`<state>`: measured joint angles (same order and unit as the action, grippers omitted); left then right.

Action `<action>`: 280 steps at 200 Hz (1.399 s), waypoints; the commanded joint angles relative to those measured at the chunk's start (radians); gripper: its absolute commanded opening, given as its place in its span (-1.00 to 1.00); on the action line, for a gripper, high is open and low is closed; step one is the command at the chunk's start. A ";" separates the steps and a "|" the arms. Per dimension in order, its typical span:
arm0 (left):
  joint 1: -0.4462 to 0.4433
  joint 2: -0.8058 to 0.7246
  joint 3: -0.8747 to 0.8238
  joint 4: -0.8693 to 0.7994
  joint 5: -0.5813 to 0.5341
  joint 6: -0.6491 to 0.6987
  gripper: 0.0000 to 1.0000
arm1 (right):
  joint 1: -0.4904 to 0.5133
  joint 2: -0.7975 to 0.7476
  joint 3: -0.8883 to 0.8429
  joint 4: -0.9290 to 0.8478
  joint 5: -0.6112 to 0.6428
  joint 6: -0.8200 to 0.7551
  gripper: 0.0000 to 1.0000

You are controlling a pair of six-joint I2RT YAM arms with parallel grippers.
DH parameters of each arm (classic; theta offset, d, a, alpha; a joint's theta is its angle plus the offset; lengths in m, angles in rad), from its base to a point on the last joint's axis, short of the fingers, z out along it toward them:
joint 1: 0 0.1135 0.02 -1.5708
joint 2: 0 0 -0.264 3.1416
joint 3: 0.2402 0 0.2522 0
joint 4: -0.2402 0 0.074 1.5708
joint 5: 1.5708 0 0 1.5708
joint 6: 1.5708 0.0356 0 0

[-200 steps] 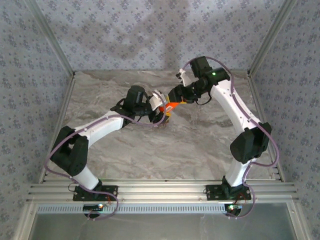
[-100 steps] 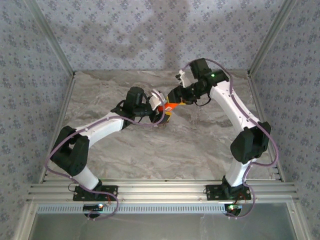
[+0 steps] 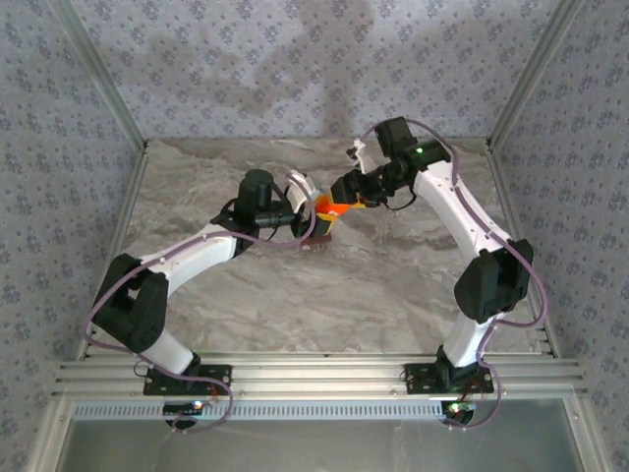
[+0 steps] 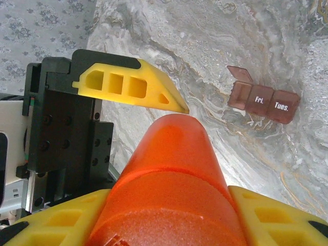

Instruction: Sort the pills into containers

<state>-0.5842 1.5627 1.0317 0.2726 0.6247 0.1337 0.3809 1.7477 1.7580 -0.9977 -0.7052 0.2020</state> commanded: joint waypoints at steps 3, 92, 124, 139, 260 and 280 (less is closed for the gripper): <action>0.002 0.004 0.045 -0.041 0.040 0.020 0.41 | -0.008 -0.047 -0.011 0.000 -0.046 0.022 -0.35; -0.016 0.040 0.059 -0.002 0.027 0.000 0.37 | -0.010 -0.076 -0.059 0.038 -0.057 0.049 -0.36; -0.019 0.050 0.066 -0.004 0.032 -0.008 0.32 | -0.009 -0.077 -0.067 0.053 -0.060 0.060 -0.36; -0.021 0.053 0.067 -0.006 0.033 -0.010 0.28 | -0.010 -0.077 -0.071 0.058 -0.060 0.062 -0.36; -0.030 0.080 0.085 -0.009 0.041 -0.025 0.35 | -0.009 -0.072 -0.077 0.070 -0.065 0.073 -0.37; -0.030 0.082 0.090 -0.009 0.043 -0.031 0.24 | -0.009 -0.072 -0.080 0.069 -0.065 0.072 -0.37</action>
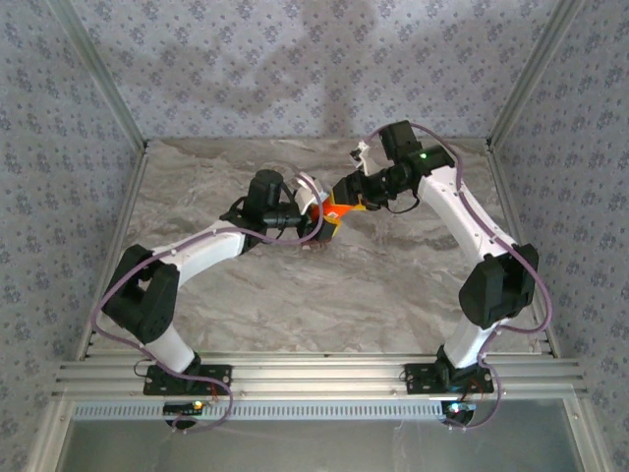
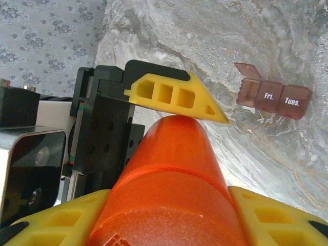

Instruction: Sort the pills into containers

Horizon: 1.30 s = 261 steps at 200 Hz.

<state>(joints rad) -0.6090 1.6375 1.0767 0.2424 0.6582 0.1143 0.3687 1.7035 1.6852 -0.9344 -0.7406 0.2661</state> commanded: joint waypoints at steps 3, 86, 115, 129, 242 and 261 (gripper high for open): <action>-0.005 0.006 0.045 0.022 0.010 -0.011 0.23 | 0.003 -0.027 -0.007 0.006 -0.029 0.007 -0.37; -0.013 0.010 0.069 0.005 0.005 -0.046 -0.52 | 0.002 -0.022 -0.010 0.012 -0.011 0.014 -0.09; -0.012 0.005 0.062 0.003 -0.026 -0.048 -1.00 | -0.018 -0.048 -0.011 0.014 -0.001 0.022 0.19; -0.013 -0.003 0.051 0.018 -0.039 -0.045 -1.00 | -0.040 -0.081 -0.025 0.013 -0.002 0.022 0.29; -0.002 -0.030 0.052 -0.026 -0.079 -0.019 -1.00 | -0.137 -0.297 -0.273 0.419 0.220 0.458 0.65; -0.002 -0.039 0.040 -0.013 -0.091 -0.023 -1.00 | -0.112 -0.267 -0.263 0.457 0.214 0.489 0.66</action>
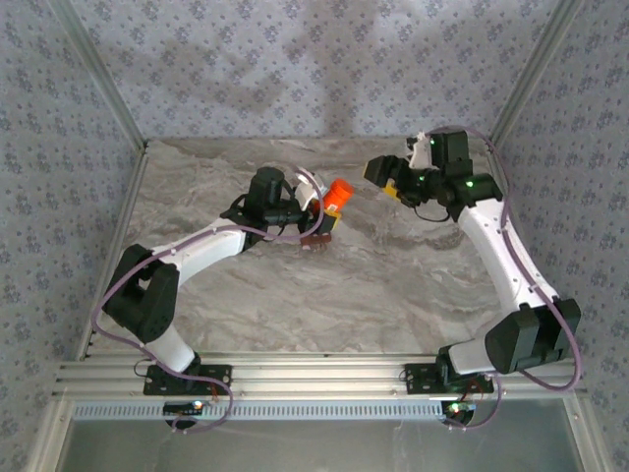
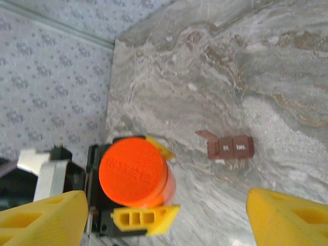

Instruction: Sort the pills into containers

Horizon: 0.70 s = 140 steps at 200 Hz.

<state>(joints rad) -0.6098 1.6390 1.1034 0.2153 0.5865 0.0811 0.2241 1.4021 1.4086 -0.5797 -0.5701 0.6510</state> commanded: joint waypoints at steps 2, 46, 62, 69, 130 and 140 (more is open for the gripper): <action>-0.001 -0.042 0.015 0.014 -0.019 0.009 -1.00 | 0.036 0.038 0.015 0.105 0.042 0.105 0.66; -0.003 -0.038 0.027 -0.011 -0.014 0.005 -1.00 | 0.124 0.108 0.059 0.127 0.037 0.108 0.64; -0.004 -0.038 0.029 -0.018 -0.013 0.009 -1.00 | 0.142 0.125 0.065 0.130 0.035 0.100 0.61; -0.004 -0.038 0.030 -0.018 -0.013 0.008 -1.00 | 0.149 0.133 0.068 0.129 0.033 0.098 0.60; -0.004 -0.034 0.047 -0.033 -0.007 0.010 -1.00 | 0.169 0.164 0.064 0.128 0.014 0.080 0.40; -0.004 -0.034 0.047 -0.033 -0.007 0.010 -1.00 | 0.171 0.164 0.064 0.124 0.011 0.075 0.38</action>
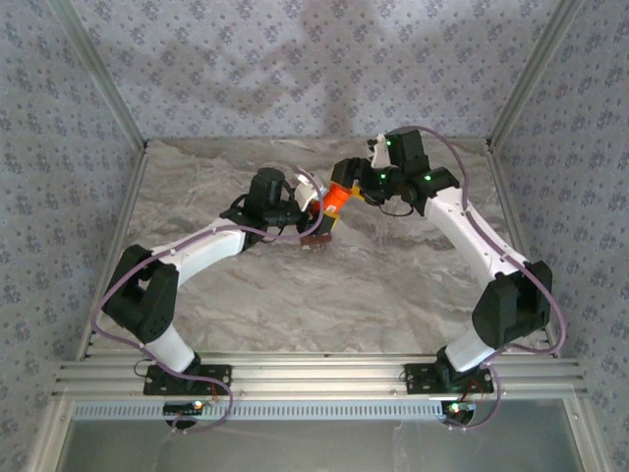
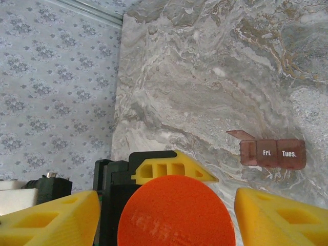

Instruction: Sort the pills into containers

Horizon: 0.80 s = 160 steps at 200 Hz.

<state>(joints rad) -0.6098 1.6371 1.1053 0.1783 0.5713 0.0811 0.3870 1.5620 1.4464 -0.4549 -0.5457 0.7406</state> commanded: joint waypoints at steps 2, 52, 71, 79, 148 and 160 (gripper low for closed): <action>-0.003 -0.033 0.045 0.004 0.009 0.010 -1.00 | 0.008 0.004 0.025 -0.001 -0.014 -0.016 0.38; -0.004 -0.033 0.046 0.011 0.006 0.007 -1.00 | 0.011 -0.005 -0.002 -0.010 -0.013 -0.029 0.20; -0.003 -0.035 0.047 0.013 0.006 0.007 -1.00 | 0.012 -0.005 -0.008 -0.005 -0.021 -0.035 0.18; -0.003 -0.034 0.048 0.015 0.004 0.006 -1.00 | 0.012 -0.005 -0.009 -0.006 -0.026 -0.041 0.16; 0.001 -0.046 0.059 0.016 0.033 0.003 -1.00 | 0.014 0.004 0.019 -0.092 -0.146 -0.504 -0.08; 0.002 -0.052 0.055 0.018 0.039 0.001 -1.00 | 0.000 0.001 0.000 -0.097 -0.224 -0.659 -0.06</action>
<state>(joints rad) -0.6098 1.6363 1.1137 0.1661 0.5873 0.0856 0.3882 1.5635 1.4448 -0.4629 -0.6155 0.4606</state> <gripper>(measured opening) 0.544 0.510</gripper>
